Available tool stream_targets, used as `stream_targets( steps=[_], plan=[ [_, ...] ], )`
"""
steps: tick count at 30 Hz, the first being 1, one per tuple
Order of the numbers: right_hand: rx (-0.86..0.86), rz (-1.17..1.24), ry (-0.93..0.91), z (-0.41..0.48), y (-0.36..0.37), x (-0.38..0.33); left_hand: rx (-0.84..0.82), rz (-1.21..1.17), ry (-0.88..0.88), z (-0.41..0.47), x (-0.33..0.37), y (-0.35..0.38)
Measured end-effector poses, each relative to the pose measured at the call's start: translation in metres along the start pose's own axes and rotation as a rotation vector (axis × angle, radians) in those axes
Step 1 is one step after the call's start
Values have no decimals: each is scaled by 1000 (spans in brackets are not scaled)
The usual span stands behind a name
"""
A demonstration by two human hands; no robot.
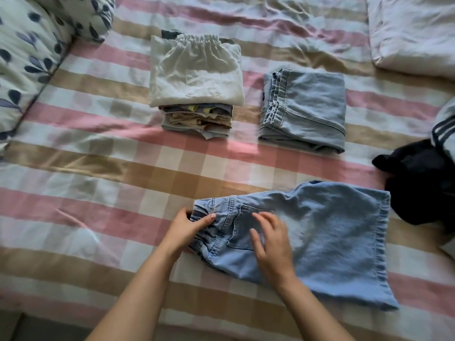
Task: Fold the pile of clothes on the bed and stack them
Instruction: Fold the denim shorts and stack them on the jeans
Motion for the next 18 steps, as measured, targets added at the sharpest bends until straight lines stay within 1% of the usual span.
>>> stream_targets(
  steps=[1, 3, 4, 6, 7, 10, 11, 13, 16, 18],
  plan=[
    [-26, 121, 5, -7, 0, -12, -22, -10, -24, -6, 4, 0],
    [-84, 323, 48, -17, -2, -32, -3, -17, -7, -22, 19, 5],
    [-89, 396, 77, -20, -4, -39, 26, 0, 31, -31, 25, 9],
    [-88, 522, 150, -23, -12, -49, 90, 59, 161, -54, 38, 20],
    [-93, 594, 202, -25, -20, -51, 101, 51, 225, -67, 43, 27],
    [-127, 802, 342, -29, -49, -43, 28, -131, 297, -100, 55, 54],
    [-133, 825, 357, -31, -61, -36, 2, -191, 300, -108, 58, 65],
    [-125, 797, 370, -35, -82, -19, -48, -275, 291, -119, 61, 91],
    [-60, 717, 438, -40, -107, 13, -168, -322, 253, -126, 60, 133],
    [-22, 687, 505, -43, -118, 39, -237, -371, 196, -127, 59, 160]
  ],
)
Point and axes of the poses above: each hand's wrist, its own z-axis towards the middle knuckle, its own y-axis out of the palm, x = y × z, the point moved 2 cm from there along z, towards the middle knuckle, and after that the axes turned 8 degrees about -z, right-handed, at the moved point
